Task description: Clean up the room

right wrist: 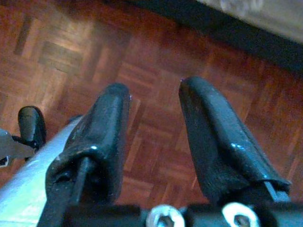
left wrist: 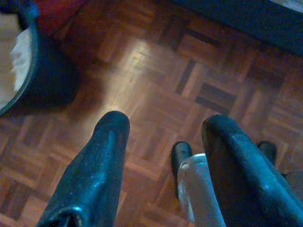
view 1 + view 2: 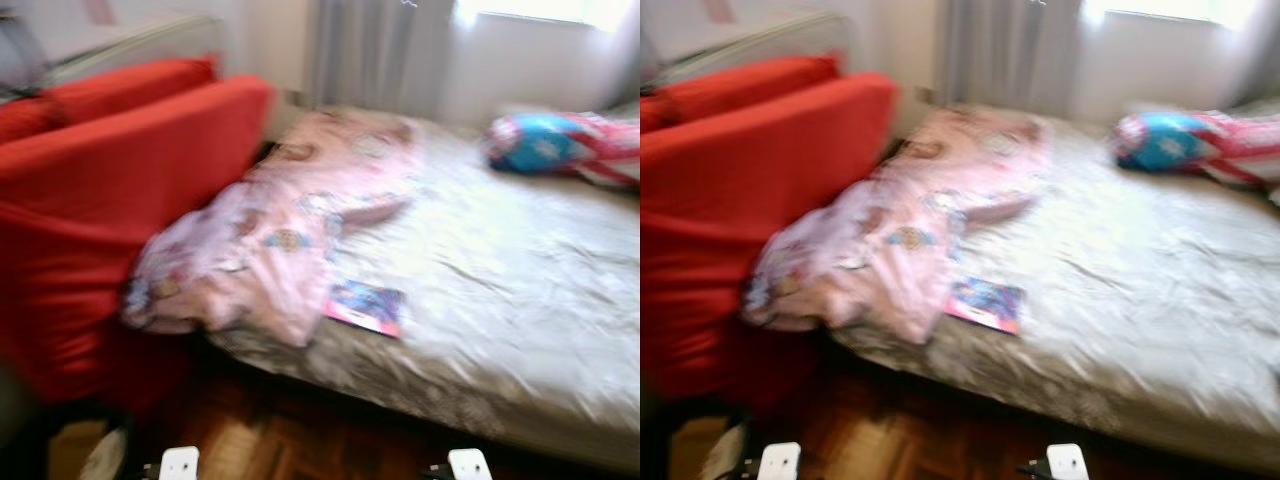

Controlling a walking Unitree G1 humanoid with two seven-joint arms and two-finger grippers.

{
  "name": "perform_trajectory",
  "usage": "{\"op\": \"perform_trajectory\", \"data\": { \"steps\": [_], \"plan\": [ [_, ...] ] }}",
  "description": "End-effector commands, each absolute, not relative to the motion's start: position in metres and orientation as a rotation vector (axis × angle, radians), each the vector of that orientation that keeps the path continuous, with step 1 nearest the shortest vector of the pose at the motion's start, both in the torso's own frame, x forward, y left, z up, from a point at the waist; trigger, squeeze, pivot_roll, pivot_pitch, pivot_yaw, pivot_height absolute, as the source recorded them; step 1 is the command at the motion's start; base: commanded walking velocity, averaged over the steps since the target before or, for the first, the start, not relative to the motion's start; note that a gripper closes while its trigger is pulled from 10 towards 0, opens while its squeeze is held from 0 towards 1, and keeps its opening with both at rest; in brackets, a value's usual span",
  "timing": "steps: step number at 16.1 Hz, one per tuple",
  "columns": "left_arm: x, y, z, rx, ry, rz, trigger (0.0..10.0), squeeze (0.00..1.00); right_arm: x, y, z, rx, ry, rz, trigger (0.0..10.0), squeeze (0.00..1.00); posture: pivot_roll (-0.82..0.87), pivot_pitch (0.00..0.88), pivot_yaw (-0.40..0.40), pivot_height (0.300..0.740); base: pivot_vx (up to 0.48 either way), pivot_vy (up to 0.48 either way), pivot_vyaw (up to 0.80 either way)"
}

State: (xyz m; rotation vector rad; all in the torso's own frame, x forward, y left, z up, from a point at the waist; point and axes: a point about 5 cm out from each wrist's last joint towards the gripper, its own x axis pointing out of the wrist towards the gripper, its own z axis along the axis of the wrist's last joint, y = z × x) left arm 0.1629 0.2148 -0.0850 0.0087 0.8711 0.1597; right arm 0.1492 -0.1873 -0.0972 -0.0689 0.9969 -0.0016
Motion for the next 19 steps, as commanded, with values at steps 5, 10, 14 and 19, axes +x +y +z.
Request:
{"op": "perform_trajectory", "data": {
  "steps": [5, 10, 14, 19],
  "plan": [
    [0.1685, 0.1974, -0.089, 0.047, 0.978, 0.047, 10.0, 0.0, 0.2178, -0.2315, -0.0569, 0.132, 0.84, -0.153, 10.0, 0.0, 0.01, 0.0, 0.028, 0.74, 0.0, 0.0, 0.0],
    [0.1685, 0.1973, -0.0889, 0.031, 0.974, 0.054, 10.0, 0.0, 0.2199, -0.2313, -0.0552, 0.101, 0.823, -0.124, 10.0, 0.0, 0.01, 0.0, 0.029, 0.74, 0.0, 0.0, 0.32],
    [0.1683, 0.1969, -0.0891, 0.017, 0.974, 0.054, 10.0, 0.0, 0.2192, -0.2303, -0.0558, 0.135, 0.822, -0.133, 10.0, 0.0, 0.01, 0.0, 0.03, 0.74, 0.0, 0.0, 0.52],
    [0.1684, 0.1966, -0.0891, 0.011, 0.974, 0.053, 10.0, 0.0, 0.2199, -0.23, -0.0552, 0.152, 0.807, -0.138, 10.0, 0.0, 0.01, 0.0, 0.03, 0.74, 0.1, 0.0, 0.0]
  ]
}}
